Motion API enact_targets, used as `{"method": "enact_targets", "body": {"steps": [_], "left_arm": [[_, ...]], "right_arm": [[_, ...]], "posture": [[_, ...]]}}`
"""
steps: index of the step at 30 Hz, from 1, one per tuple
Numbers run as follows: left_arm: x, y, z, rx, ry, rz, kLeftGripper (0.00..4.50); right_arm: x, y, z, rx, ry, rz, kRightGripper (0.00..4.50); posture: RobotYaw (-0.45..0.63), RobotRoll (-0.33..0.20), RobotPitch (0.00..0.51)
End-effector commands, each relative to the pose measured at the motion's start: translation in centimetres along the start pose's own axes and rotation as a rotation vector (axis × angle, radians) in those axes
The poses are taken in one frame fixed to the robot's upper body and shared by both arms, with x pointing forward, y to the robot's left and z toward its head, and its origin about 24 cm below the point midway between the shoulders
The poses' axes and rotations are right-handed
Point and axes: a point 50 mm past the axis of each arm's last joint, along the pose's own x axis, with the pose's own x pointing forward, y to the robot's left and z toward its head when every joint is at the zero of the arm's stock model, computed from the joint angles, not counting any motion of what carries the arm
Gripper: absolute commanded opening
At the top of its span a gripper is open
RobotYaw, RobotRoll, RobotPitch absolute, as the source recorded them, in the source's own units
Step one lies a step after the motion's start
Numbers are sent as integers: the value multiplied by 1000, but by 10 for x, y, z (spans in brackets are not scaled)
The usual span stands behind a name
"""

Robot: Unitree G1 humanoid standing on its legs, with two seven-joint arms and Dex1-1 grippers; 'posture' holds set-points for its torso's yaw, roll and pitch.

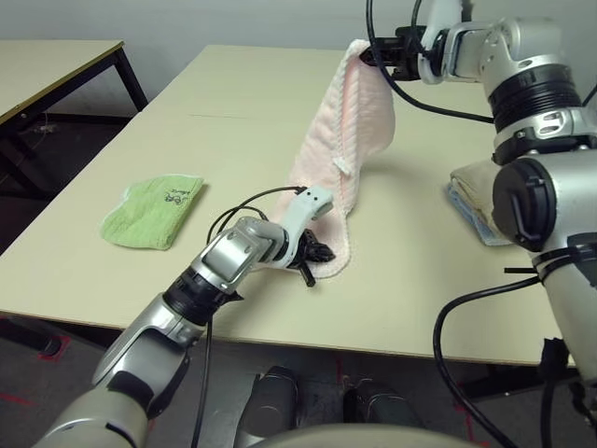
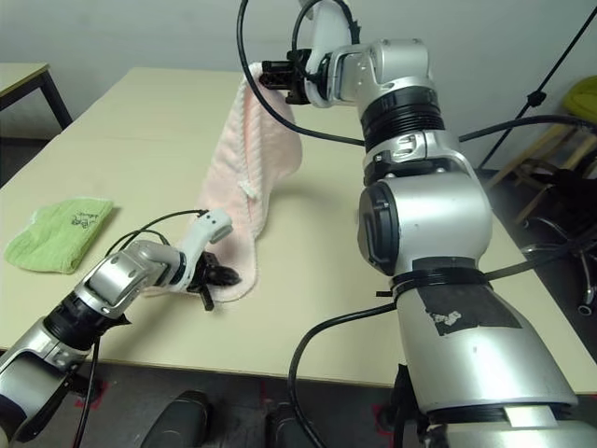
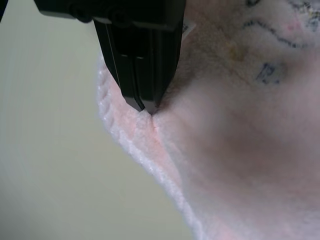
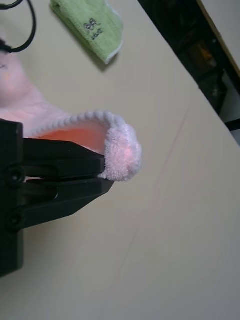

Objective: Fold the towel and set it aside.

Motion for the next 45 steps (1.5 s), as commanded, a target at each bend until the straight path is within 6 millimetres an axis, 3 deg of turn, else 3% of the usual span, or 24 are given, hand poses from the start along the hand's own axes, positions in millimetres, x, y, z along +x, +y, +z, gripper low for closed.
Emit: {"method": "enact_targets", "body": {"steps": [1,10,20,31,35,45], "left_arm": [[-21,5,0,-28,-30,0,19],[-69,17,-15,-52,-19,51,19],[-108,33,-4,-64,-94,88,19],[-79,10,-25,-13,-15,42,19],[-75,-2,-26,-3,-28,40,970],[-67,-30,-15,67,-20,107,4488]], "right_arm": [[-9,-9,-5,-7,32,-22,0],[-27,-23,-20,-3,95,-50,0],[-39,-26,-31,6,134,-50,0],[-41,-23,-38,9,153,-42,0],[-42,-21,-36,3,157,-38,0],[-46,-20,-34,3,167,-39,0]], "posture": [[190,0,45],[182,0,47],[184,0,52],[185,0,65],[189,0,75],[194,0,100]]}}
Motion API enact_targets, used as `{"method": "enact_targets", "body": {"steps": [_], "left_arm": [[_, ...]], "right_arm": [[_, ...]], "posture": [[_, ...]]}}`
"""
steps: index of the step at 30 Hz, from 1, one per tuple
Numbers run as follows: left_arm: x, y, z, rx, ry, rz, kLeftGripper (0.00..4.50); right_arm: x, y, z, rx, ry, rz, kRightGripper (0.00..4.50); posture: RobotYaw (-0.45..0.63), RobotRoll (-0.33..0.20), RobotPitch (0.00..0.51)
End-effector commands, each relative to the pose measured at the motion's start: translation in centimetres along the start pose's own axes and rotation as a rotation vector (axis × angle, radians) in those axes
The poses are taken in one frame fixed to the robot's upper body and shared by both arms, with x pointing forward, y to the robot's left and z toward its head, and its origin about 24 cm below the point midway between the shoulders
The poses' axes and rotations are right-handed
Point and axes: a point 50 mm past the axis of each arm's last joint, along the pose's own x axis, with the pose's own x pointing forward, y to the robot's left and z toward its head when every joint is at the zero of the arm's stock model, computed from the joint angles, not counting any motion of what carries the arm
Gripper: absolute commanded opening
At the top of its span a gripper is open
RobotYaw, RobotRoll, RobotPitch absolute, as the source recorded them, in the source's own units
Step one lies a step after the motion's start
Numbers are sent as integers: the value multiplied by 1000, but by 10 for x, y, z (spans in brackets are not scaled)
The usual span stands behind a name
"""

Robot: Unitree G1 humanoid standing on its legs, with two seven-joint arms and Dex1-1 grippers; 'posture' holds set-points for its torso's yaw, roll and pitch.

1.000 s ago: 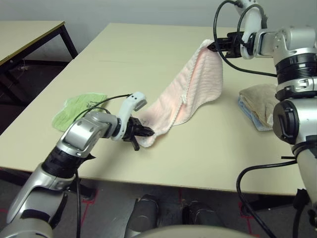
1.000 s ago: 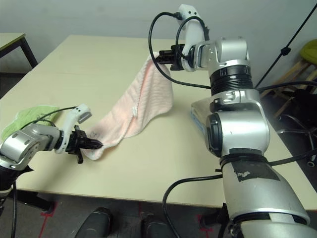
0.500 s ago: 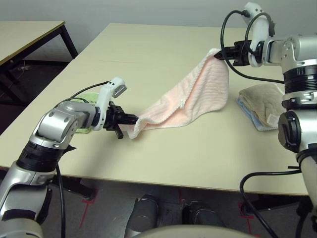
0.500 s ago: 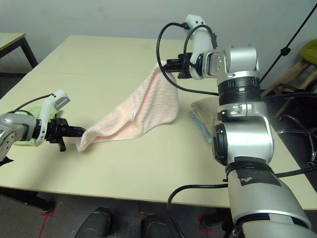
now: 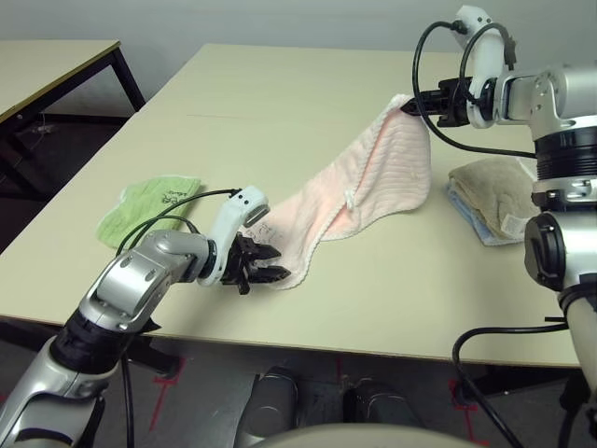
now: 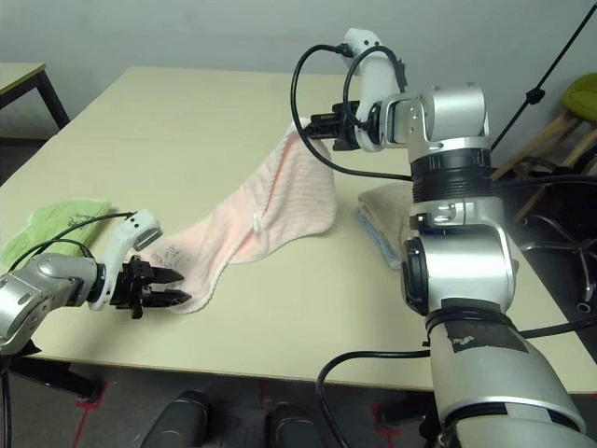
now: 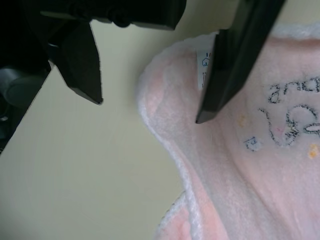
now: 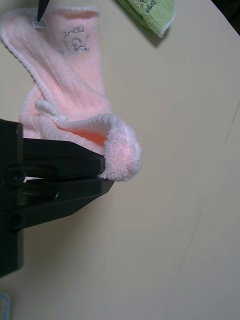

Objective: Fold the towel and set it aside.

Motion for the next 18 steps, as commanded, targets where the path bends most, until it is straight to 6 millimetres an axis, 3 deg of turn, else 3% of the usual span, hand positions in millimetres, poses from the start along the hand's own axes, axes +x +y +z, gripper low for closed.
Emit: {"method": "enact_targets", "body": {"steps": [1,14,18], "left_arm": [[10,-10,-3,27,32,6,4488],[37,-7,-36,72,155,88,4488],[41,-2,-42,94,170,119,3473]], "right_arm": [[-1,1,0,1,6,7,0],[-6,8,7,4,-5,26,0],[-8,10,8,4,-13,34,0]], "posture": [[194,0,100],[172,0,128],[168,0,126]]}}
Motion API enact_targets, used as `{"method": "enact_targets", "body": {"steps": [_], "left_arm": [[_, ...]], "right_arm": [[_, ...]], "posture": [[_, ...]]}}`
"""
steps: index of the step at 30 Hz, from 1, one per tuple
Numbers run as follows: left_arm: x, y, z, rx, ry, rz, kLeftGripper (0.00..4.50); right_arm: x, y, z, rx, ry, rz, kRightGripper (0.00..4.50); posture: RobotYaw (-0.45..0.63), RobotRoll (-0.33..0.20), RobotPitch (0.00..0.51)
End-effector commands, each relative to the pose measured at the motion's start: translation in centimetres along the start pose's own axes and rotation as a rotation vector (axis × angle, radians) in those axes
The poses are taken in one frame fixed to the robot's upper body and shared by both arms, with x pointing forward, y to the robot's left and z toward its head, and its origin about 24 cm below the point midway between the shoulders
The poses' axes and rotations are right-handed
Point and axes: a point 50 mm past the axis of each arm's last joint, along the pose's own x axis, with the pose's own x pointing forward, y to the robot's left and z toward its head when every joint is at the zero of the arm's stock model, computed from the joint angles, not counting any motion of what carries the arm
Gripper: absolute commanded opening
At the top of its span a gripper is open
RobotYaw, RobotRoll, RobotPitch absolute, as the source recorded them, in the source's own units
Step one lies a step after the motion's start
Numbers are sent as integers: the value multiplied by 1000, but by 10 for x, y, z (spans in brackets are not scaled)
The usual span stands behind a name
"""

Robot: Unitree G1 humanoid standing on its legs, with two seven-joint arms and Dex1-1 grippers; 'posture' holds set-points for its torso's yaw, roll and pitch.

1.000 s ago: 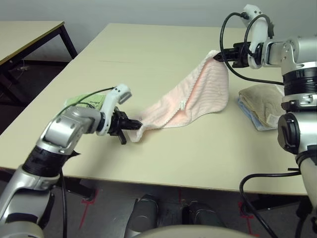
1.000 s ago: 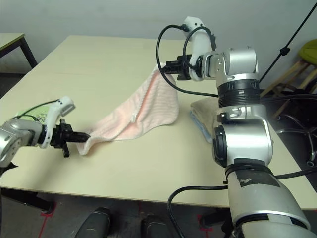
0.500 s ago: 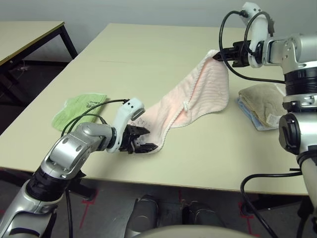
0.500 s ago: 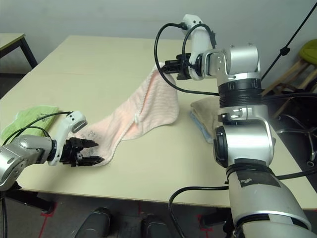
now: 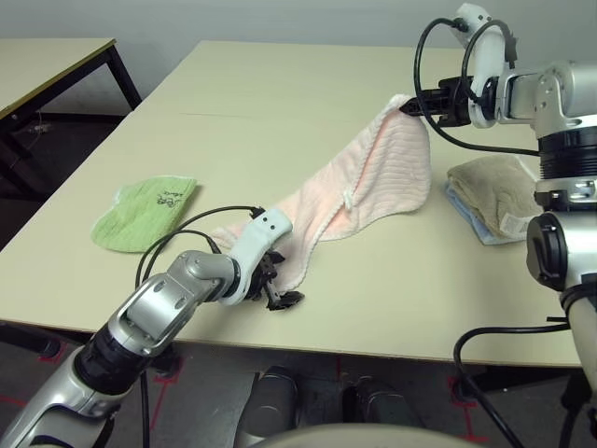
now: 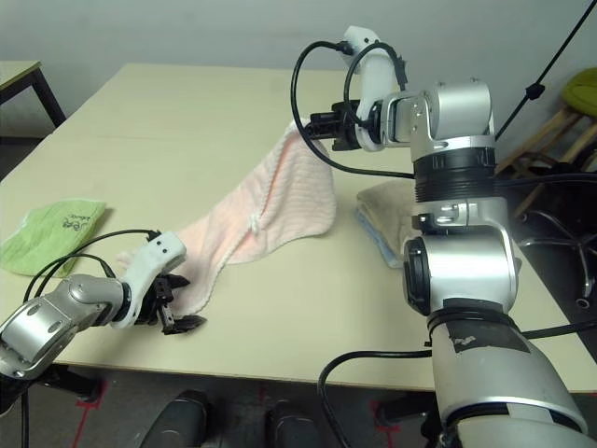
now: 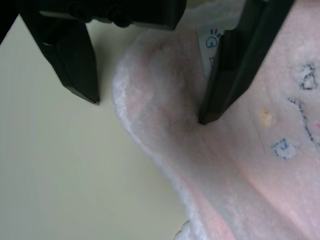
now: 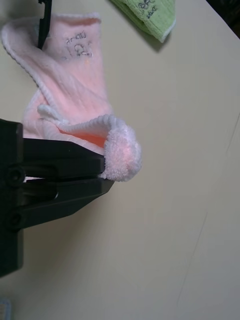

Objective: Fold the towel and set it aside.

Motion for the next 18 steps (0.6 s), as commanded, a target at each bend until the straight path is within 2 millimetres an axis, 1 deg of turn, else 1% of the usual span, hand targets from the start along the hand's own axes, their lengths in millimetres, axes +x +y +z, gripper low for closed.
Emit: {"method": "enact_targets", "body": {"steps": [1,5,9,10,15,18], "left_arm": [[8,4,-20,-25,77,39,3107],[5,8,-27,-37,83,48,1675],[-3,15,-25,-25,71,61,285],[-5,17,-24,-22,64,67,16],[-16,28,-24,-82,-9,92,16],[-31,35,-19,-126,-52,72,16]], "right_arm": [[-5,5,6,-10,-21,11,0],[-7,5,5,-10,-22,14,0],[-9,5,2,-7,-21,17,0],[-10,5,1,-6,-21,18,0],[-13,8,-7,-4,-16,45,0],[-18,5,-19,12,8,44,0]], "posture": [[167,0,125],[160,0,125],[157,0,126],[156,0,126],[150,0,129],[152,0,129]]}}
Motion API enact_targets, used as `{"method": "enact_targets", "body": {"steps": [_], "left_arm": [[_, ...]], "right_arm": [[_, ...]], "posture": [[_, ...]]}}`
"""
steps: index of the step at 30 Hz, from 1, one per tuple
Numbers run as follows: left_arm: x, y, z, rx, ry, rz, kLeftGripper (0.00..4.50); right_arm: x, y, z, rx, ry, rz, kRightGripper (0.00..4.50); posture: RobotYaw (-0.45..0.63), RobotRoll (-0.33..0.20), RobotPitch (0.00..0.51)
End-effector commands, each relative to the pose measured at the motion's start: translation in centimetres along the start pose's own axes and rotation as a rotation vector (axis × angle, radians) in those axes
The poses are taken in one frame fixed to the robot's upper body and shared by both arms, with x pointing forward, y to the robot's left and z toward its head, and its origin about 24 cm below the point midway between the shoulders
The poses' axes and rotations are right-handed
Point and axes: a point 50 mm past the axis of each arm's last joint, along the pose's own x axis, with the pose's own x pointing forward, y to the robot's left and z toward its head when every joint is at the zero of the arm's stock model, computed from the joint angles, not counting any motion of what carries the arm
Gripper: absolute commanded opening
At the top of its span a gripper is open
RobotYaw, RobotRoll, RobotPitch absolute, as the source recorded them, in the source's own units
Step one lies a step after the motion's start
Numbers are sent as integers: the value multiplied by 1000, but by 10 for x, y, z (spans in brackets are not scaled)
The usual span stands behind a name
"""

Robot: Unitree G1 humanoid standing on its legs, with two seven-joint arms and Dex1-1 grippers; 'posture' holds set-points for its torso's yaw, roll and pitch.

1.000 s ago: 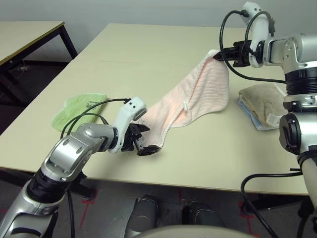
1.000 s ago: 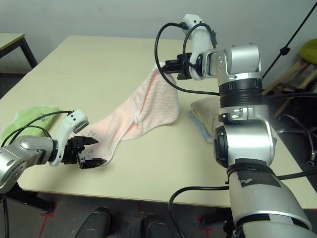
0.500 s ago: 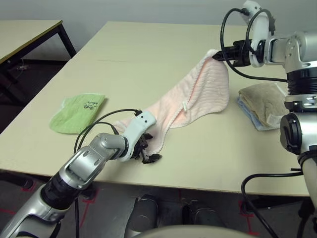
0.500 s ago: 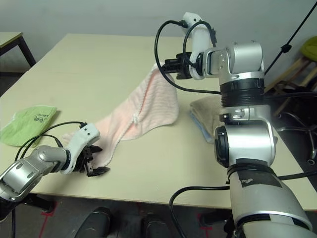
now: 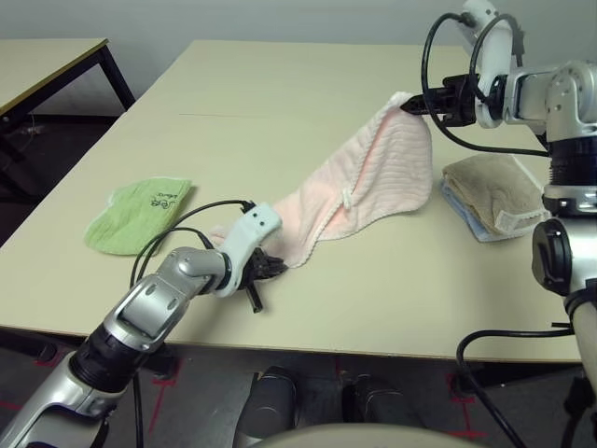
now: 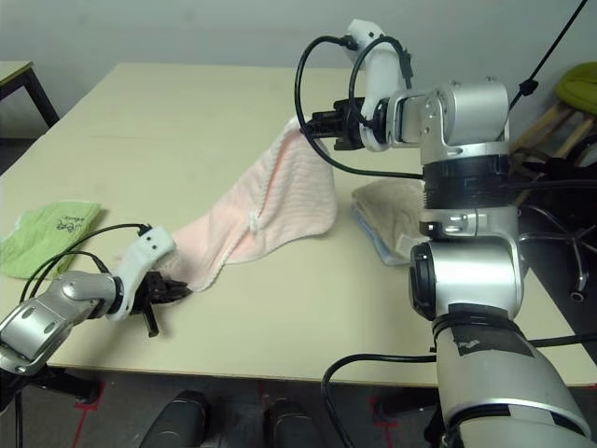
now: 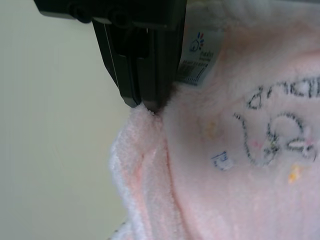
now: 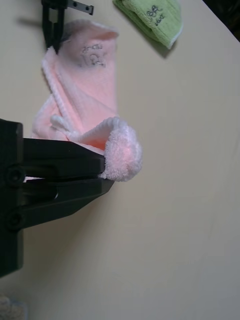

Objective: Fold the towel and set it aside.

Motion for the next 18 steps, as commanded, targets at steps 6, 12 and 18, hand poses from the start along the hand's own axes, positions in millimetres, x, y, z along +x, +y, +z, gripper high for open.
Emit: {"method": "enact_targets", "body": {"steps": [6,12,18], "left_arm": [[-44,9,11,-82,-8,-177,16],[-69,43,36,-33,-35,-205,16],[-70,103,69,78,-77,-47,16]], "right_arm": [[-27,-4,-42,3,146,54,0],[-33,-7,-79,-116,264,226,0],[14,-39,-90,-283,141,112,0]], "posture": [[152,0,124],[139,0,114],[130,0,111]]}}
